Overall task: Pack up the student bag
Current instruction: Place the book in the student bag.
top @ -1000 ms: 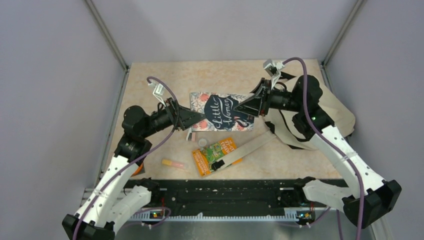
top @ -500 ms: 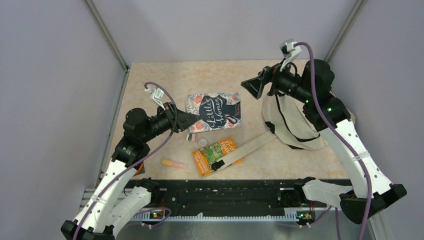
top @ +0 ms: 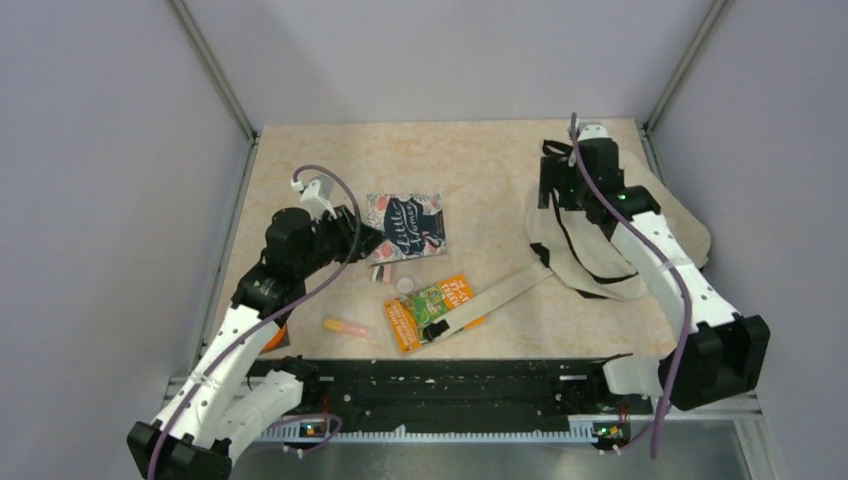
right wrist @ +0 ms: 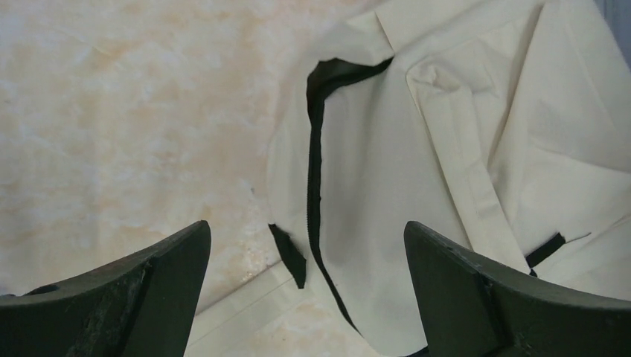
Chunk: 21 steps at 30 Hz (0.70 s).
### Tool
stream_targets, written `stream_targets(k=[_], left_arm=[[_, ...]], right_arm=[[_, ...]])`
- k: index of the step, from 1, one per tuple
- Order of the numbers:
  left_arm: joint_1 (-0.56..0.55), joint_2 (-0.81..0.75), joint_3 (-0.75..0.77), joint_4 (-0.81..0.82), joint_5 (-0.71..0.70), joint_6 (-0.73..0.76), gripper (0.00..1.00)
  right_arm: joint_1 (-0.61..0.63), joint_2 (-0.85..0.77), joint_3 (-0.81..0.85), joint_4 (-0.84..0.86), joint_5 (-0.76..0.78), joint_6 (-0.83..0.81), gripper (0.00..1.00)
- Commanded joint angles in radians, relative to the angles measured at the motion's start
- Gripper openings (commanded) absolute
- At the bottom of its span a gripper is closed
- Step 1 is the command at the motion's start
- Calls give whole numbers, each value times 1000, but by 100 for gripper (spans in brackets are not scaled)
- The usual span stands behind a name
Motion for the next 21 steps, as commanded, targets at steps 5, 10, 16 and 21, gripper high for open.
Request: stream_targets(k=[5,10,16,21], left_arm=[[17,78,73,178,91,-2,0],[29,69,71,154,97,15,0],[45,50,54,141,96,19,0],[58,46,54,132,110,21,0]], right_arm=[[0,204,11,-19,123,-25,94],[0,214,-15,-40,162,-23,91],[1,200,-45,-76,192,-10,74],[1,174,-83,-92,191,-2,59]])
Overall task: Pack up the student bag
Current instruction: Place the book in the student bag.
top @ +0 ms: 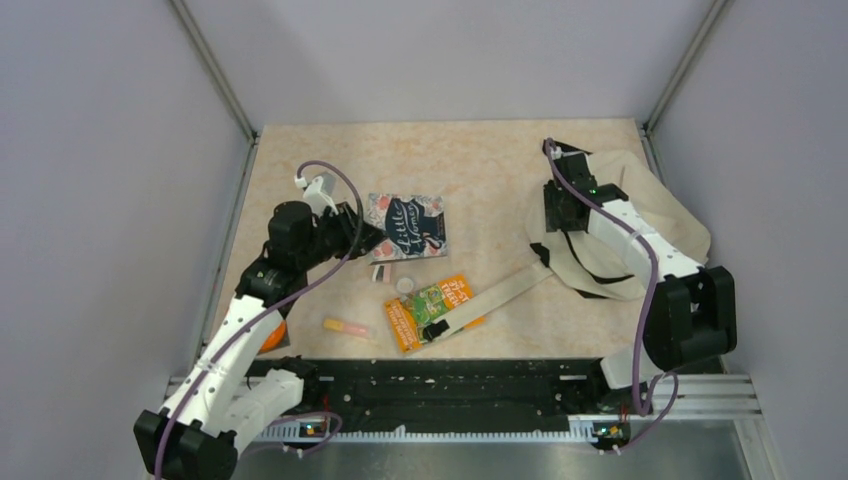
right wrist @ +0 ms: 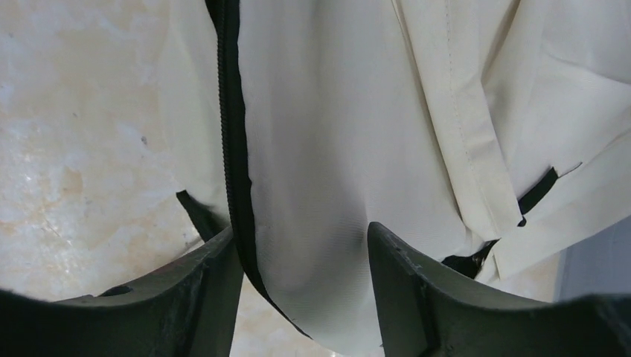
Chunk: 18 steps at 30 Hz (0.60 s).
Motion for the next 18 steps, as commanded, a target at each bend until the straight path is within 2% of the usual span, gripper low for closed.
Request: stream_targets(k=[1,6,9,14,18], left_arm=[[12,-41,48,117,40,11,0],[22,-44,44,114,36,39,0],[30,-38,42,115,48,39,0],[34,-49,25,155,90,67,0],[33,-59,23,151,90,90,0]], right_arm=[[1,-60,-22,-38,35,12,56],[1,-92,-43,-47,45,11,54],[1,-106,-37,-61,59,13,36],[1,-138,-23,-64,53,3,33],[0,-146,-6,-81,73,-1,12]])
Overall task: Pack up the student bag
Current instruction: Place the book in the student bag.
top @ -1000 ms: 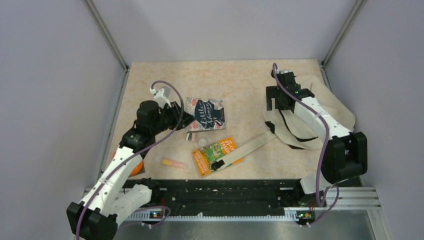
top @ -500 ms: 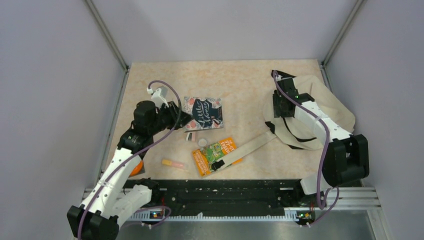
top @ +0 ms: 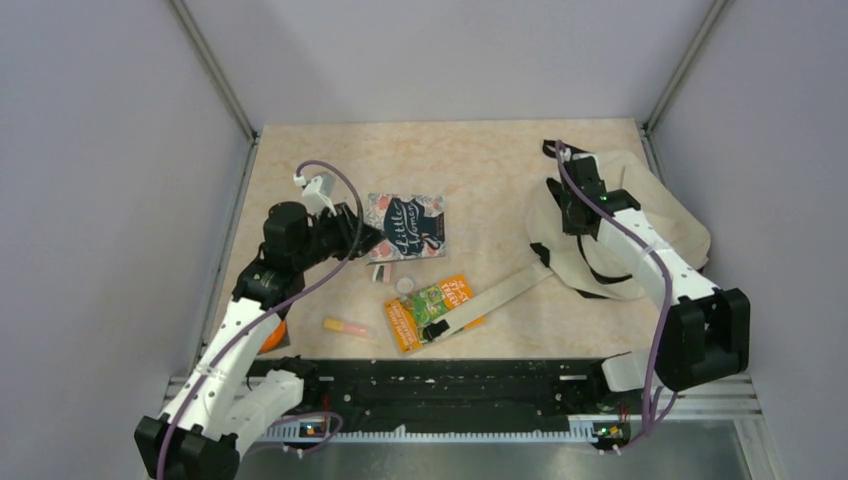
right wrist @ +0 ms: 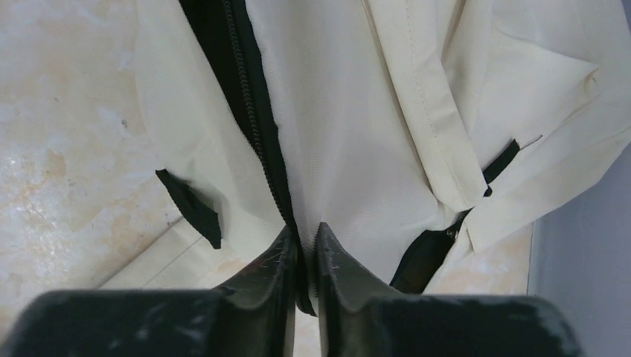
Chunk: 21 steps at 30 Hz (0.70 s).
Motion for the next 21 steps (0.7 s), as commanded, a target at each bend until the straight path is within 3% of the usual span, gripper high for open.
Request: stream_targets(k=[1,2,4,7,14,18,21], left_arm=[[5,-45,27,158,58,43,0],[6,-44,27,179,114,59,0],[-1,-38,14,276,197,42,0],[-43,7,17,425,204,-52,0],[-267,252,89,707,72,-281,0],[-338,409,141,901,53,-445,0],[-375,515,178,923,14,-487,0]], right_arm=[[0,-49,42,-26,40,-10,6],[0,-56,52,-27,41,-10,0],[0,-71,85,-34,26,-12,0],[0,-109,156,-39,-44,-14,0],[0,-184,294,-40,-173,-3,0],[0,-200,317,-23,-158,-8,0],[1,-203,320,-17,-159,-8,0]])
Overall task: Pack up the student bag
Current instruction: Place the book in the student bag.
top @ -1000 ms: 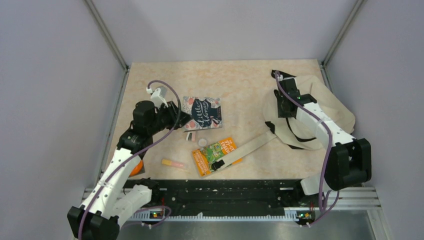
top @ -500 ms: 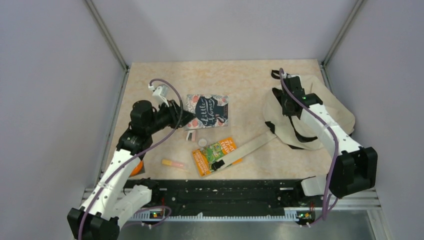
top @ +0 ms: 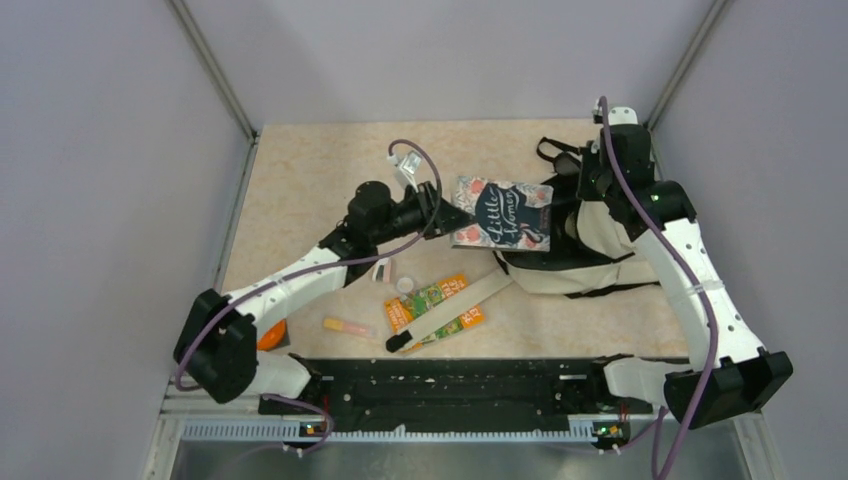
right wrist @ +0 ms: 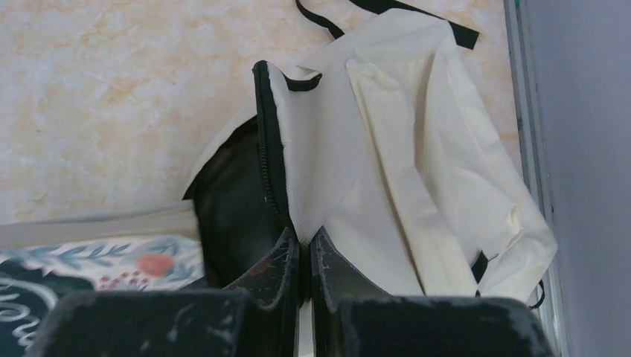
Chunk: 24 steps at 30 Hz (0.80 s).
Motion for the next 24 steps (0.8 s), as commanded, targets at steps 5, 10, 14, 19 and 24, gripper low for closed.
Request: stream_targets(k=[5,10,14,19,24], left_arm=[[-75,213,113,321,-208,-137,0],[-109,355,146,390,-245,-165,0],[-195,443,195,343,-358,-131,0],[-248,585,307,322,-426,-133,0],[-299,705,403,318,-563,-134,0]], right_arm=[[4,-35,42,70,-67,5,0],[5,-42,37,88,-64,2,0],[4,-51,25,138,-75,8,0],[5,-56,8,173,-98,25,0],[4,-61,-23,199,-102,24,0]])
